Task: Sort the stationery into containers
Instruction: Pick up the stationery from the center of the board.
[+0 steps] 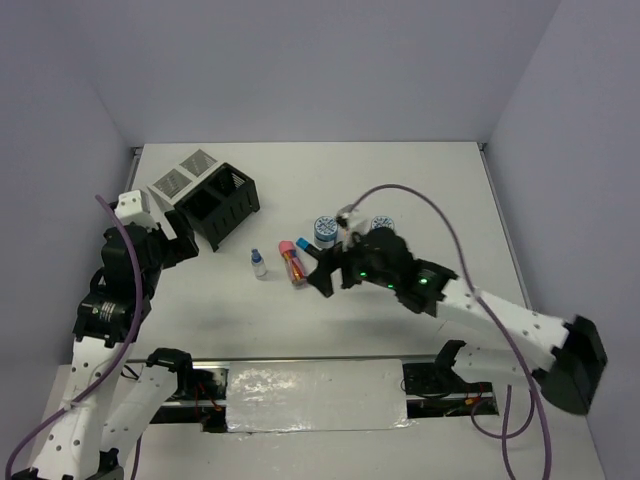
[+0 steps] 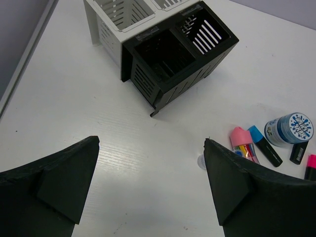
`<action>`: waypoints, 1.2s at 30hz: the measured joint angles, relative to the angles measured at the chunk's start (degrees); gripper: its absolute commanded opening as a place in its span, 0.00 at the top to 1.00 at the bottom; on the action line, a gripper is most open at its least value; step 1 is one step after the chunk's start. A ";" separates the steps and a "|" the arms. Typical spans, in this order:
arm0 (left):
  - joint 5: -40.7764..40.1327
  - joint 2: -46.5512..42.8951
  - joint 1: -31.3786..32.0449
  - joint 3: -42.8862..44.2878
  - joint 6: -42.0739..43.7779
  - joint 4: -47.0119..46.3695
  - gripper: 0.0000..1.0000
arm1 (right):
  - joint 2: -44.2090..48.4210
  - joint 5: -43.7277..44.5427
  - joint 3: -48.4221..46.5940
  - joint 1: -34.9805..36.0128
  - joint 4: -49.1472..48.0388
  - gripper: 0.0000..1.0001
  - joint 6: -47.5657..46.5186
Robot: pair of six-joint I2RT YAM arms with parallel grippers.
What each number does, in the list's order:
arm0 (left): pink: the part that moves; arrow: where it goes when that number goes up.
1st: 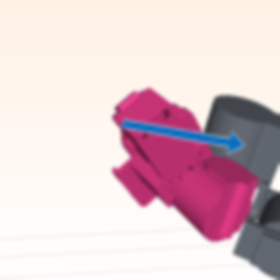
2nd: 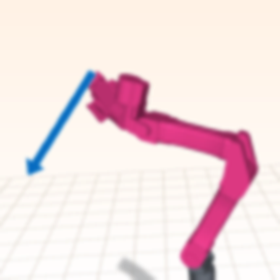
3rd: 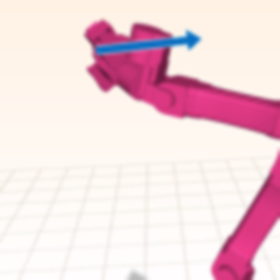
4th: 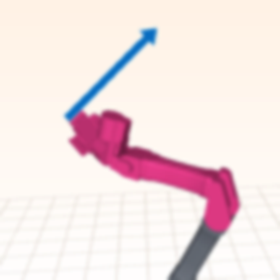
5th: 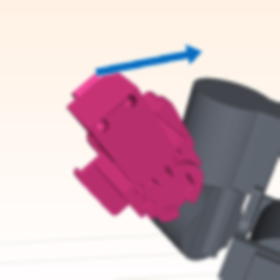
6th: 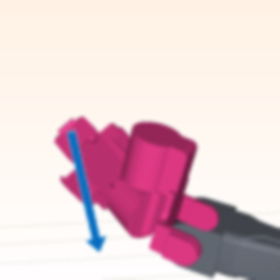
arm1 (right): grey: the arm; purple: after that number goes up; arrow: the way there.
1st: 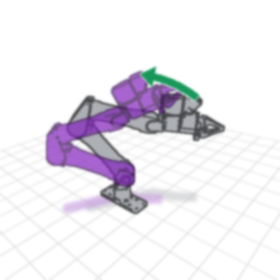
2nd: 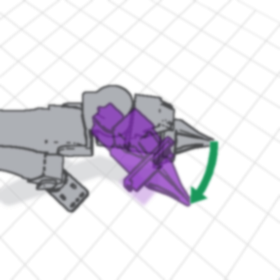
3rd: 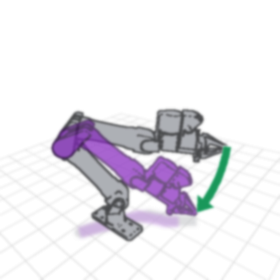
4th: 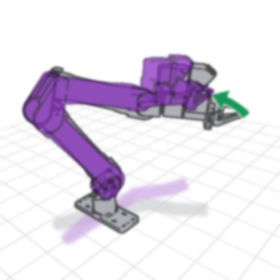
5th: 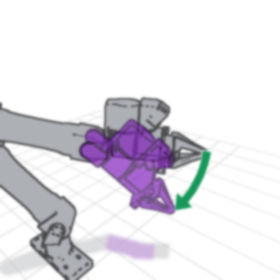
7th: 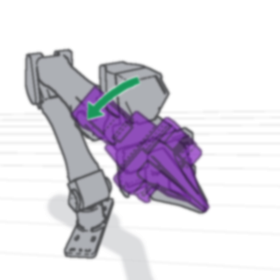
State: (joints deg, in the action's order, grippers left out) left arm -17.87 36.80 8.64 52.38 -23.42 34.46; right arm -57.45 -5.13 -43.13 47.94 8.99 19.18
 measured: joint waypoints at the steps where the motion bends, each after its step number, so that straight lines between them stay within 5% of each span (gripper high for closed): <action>1: -0.26 0.11 0.00 0.00 -0.31 0.02 0.01 | -5.18 2.01 -1.86 3.37 -1.95 0.00 -2.29; 5: -0.81 0.22 0.00 0.00 -0.74 0.15 0.01 | -21.53 7.48 -7.72 10.40 -9.22 0.00 -10.29; 11: -0.92 0.63 0.00 0.00 -0.74 0.26 0.01 | -37.51 11.54 -13.42 11.78 -16.90 0.04 -14.25; 22: -0.48 1.33 0.02 0.00 -0.72 0.26 0.01 | -47.47 11.65 -17.00 11.80 -29.07 0.09 -14.62; 36: 0.26 1.49 0.02 0.00 -0.70 0.24 0.01 | -54.88 12.20 -19.04 11.78 -35.43 0.46 -13.53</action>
State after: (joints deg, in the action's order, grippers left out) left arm -17.61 38.28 8.67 52.38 -24.12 34.70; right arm -112.33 7.07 -62.17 59.72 -26.44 5.65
